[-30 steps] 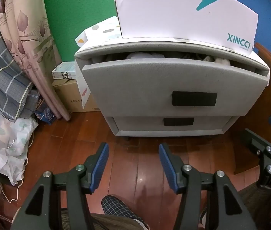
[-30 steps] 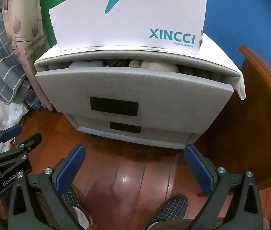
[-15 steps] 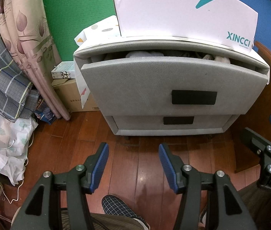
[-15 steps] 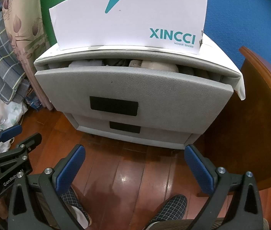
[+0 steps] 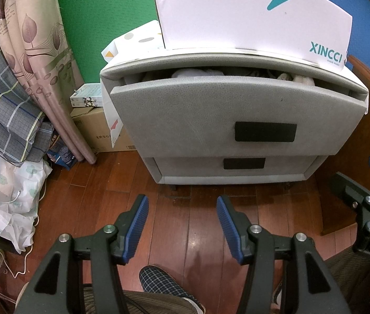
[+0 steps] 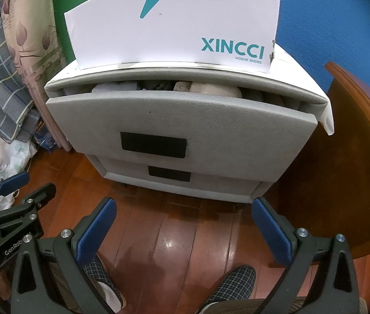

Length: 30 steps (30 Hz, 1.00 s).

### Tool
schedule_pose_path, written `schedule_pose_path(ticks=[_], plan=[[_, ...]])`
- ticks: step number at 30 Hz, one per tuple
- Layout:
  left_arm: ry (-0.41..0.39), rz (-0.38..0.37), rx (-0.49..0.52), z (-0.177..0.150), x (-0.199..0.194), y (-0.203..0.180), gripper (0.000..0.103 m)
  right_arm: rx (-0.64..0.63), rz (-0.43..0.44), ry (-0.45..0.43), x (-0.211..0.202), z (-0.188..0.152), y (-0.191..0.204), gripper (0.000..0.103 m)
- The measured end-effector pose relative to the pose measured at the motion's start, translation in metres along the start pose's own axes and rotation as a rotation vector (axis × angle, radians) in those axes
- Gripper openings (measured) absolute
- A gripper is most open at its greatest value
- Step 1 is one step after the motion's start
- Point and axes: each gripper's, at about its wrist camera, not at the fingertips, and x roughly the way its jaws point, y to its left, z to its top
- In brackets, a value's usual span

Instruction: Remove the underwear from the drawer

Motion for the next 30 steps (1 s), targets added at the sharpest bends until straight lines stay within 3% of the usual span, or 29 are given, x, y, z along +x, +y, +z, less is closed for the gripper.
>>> schedule_pose_path(ticks=[30], plan=[[0.004,0.003,0.001,-0.0024,0.0026,-0.0006,0.056,0.005,0.002,0.007,-0.0011,0.0000,-0.0011,0.102]])
